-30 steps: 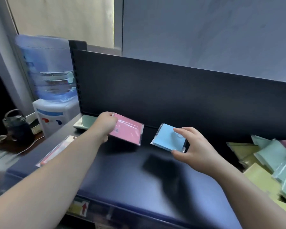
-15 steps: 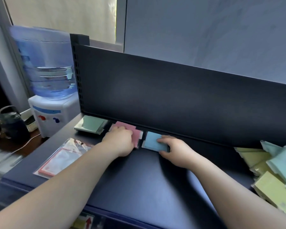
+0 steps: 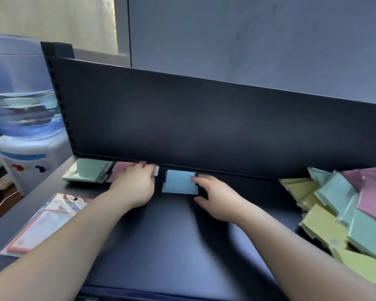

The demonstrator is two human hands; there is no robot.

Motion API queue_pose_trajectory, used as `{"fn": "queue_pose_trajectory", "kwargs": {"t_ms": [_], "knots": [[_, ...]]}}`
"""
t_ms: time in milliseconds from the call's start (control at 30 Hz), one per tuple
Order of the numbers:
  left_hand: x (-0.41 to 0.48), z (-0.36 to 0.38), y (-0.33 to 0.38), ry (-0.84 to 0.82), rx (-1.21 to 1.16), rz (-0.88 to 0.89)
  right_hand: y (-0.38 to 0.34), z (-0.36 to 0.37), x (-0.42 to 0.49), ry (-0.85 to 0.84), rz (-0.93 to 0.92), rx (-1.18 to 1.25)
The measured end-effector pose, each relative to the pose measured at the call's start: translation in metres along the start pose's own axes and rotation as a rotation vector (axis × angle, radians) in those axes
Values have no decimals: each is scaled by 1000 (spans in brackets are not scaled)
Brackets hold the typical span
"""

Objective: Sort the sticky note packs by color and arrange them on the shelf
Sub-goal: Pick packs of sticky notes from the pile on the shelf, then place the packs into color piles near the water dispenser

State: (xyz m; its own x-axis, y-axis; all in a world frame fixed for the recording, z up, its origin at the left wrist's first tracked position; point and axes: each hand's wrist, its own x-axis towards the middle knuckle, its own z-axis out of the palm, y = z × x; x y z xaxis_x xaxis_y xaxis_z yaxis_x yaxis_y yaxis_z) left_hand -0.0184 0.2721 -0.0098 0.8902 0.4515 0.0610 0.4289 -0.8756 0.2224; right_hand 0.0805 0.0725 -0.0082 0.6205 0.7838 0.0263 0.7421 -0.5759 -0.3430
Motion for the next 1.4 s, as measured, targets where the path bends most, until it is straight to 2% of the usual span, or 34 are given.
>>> {"fn": "queue_pose_trajectory", "kwargs": {"t_ms": [333, 700, 767, 900, 1000, 1167, 1267, 1400], "knots": [[-35, -14, 141, -4, -167, 290, 58, -66, -103, 180, 116, 27], [-69, 31, 345, -70, -233, 399, 187, -126, -259, 308, 279, 100], [-67, 38, 371, -60, -221, 351, 209, -135, -281, 329, 285, 115], [-43, 55, 402, -72, -207, 138, 247, -149, -311, 367, 299, 117], [-31, 63, 413, -89, -284, -5, 269, -154, -318, 348, 318, 150], [-34, 67, 417, 38, -494, -65, 289, -157, -311, 312, 321, 202], [-46, 60, 419, 199, -577, -60, 295, -156, -299, 290, 326, 256], [-61, 46, 404, 416, -839, -94, 294, -151, -275, 268, 330, 332]]}}
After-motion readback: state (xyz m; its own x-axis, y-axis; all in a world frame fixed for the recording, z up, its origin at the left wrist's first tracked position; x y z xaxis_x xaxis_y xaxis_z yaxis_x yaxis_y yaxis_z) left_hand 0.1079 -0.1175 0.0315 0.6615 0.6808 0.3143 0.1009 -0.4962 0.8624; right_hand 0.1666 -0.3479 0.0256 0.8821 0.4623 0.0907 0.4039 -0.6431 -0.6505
